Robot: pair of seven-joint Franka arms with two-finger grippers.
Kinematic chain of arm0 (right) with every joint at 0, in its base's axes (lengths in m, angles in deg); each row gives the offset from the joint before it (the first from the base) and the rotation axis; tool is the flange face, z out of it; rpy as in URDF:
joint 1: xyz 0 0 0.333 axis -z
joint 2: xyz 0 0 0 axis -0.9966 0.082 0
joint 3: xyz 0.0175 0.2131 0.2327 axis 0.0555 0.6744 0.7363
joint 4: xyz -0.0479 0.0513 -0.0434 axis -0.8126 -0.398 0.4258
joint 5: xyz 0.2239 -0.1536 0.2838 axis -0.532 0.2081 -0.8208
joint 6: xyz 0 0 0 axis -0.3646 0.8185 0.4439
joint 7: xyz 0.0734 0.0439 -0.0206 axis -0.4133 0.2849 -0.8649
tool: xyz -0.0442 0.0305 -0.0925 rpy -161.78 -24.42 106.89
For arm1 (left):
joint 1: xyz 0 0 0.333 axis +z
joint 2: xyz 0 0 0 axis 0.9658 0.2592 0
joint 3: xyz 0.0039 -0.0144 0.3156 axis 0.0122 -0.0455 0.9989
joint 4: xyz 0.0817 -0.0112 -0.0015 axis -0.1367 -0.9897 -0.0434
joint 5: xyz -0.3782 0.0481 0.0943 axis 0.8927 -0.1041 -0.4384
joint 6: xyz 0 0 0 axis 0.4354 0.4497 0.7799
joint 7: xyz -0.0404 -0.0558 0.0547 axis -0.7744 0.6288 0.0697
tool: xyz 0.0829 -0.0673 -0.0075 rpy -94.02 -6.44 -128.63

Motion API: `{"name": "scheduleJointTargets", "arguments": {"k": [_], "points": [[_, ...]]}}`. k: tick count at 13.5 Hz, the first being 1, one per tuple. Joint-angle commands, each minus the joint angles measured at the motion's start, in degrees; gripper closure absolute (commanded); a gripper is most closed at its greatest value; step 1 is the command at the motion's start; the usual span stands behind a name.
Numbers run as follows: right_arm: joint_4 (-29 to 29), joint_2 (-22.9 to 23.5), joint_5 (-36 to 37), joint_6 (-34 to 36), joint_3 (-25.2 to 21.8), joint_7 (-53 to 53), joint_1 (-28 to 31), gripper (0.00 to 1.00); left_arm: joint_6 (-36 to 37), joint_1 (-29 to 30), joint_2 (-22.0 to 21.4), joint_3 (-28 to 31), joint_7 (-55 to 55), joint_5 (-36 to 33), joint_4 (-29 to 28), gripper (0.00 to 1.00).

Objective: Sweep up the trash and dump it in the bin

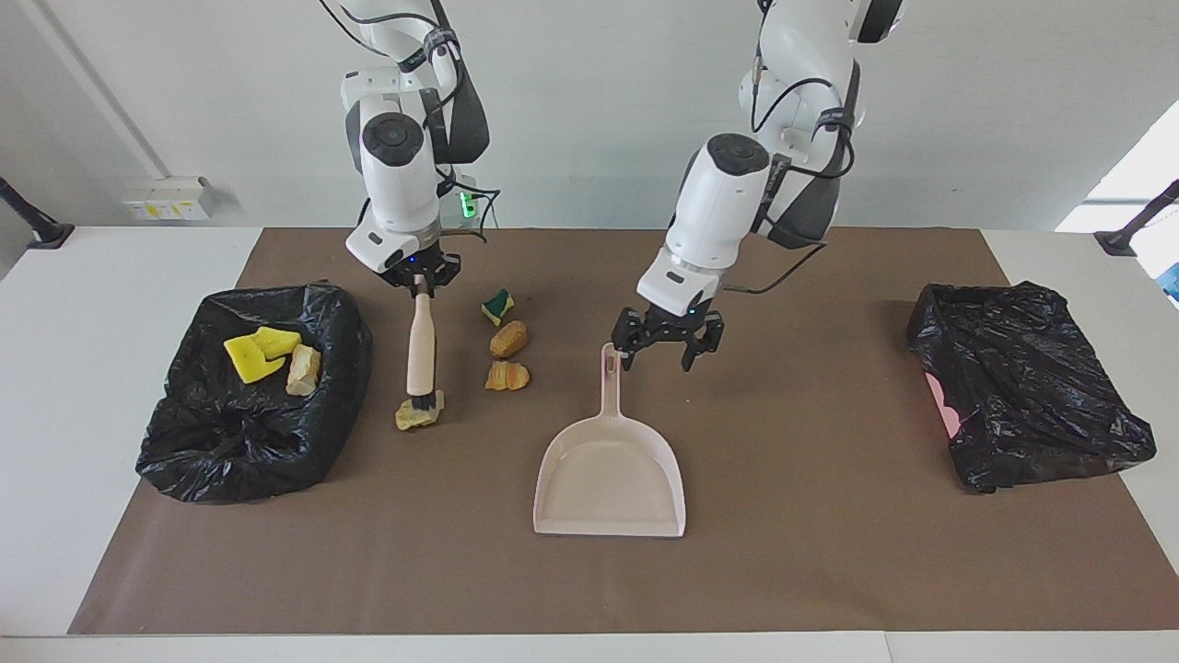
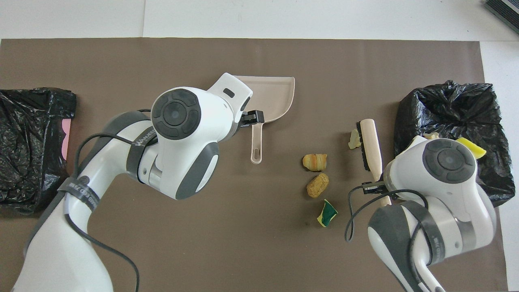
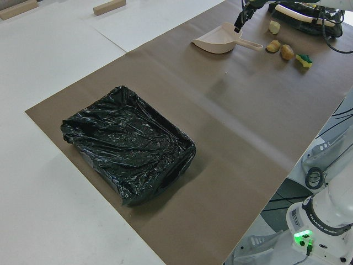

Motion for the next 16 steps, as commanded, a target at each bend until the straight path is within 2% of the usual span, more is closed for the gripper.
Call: {"name": "scheduleJointTargets", "arguments": {"k": [1, 2, 6, 10, 11, 12, 13, 14, 16], "points": [[2.2, 2.6, 4.5, -7.0, 0.8, -1.0, 3.8, 1.00, -4.5, -1.4, 2.3, 1.0, 1.3, 0.1, -0.3, 0.00], [2.6, 3.6, 5.6, -8.8, 0.8, -1.2, 5.2, 1.00, -4.8, -1.4, 2.4, 1.0, 1.3, 0.1, -0.7, 0.00], [4.7, 3.9, 6.2, -8.8, 0.9, -3.1, 4.9, 1.00, -9.6, -3.8, 6.3, 1.3, 0.6, -1.1, -1.3, 0.00], [5.5, 3.3, 5.3, -6.7, 1.2, -3.4, 0.4, 1.00, -9.4, -4.0, 6.2, 1.3, 0.1, -2.8, -2.8, 0.00], [5.5, 3.2, 4.7, -5.9, 1.2, -4.9, -0.7, 1.00, -8.8, -4.1, 6.1, 1.3, -0.2, -2.8, -2.9, 0.12], [5.3, 3.2, 1.9, -5.1, 1.2, -7.1, -1.8, 1.00, -7.2, -4.2, 6.0, 1.3, -0.2, -2.8, -2.8, 0.39], [4.8, 3.3, -2.2, -4.4, 1.2, -8.1, -2.6, 1.00, -5.3, -4.1, 6.0, 1.3, -0.2, -2.8, -2.3, 0.74], [4.7, 3.4, -4.7, -4.3, 1.2, -9.1, -2.9, 1.00, -3.9, -4.0, 6.0, 1.3, -0.2, -2.8, -2.1, 1.00], [4.0, 3.5, -5.9, -3.9, 1.2, -9.8, -5.6, 1.00, -2.8, -3.7, 5.7, 1.4, -2.6, -3.4, -1.6, 1.00]]}}
